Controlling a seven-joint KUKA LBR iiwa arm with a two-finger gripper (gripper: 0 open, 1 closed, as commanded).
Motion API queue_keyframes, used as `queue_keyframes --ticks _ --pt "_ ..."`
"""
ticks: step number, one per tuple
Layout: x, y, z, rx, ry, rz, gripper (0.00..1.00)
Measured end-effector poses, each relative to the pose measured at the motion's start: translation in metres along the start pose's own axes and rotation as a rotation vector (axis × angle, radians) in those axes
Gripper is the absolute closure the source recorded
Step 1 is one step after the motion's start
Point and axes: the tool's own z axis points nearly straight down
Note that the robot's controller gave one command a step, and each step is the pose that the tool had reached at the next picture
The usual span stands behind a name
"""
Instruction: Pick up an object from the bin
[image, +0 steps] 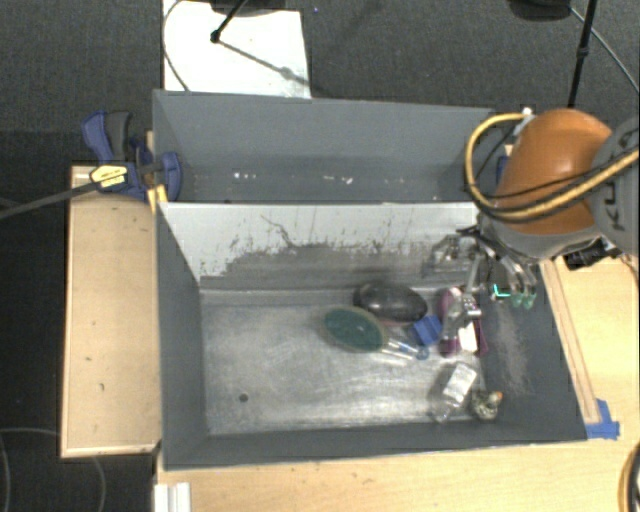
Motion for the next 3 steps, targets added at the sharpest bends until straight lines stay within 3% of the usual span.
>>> queue_keyframes --ticks 1,2,3 --pt "-0.008 0.052 0.089 -0.001 -0.011 0.089 0.0" --pt "-0.002 0.113 0.069 -0.003 -0.011 0.088 0.0" --pt "0.008 0.201 0.062 -0.005 -0.012 0.018 0.0"
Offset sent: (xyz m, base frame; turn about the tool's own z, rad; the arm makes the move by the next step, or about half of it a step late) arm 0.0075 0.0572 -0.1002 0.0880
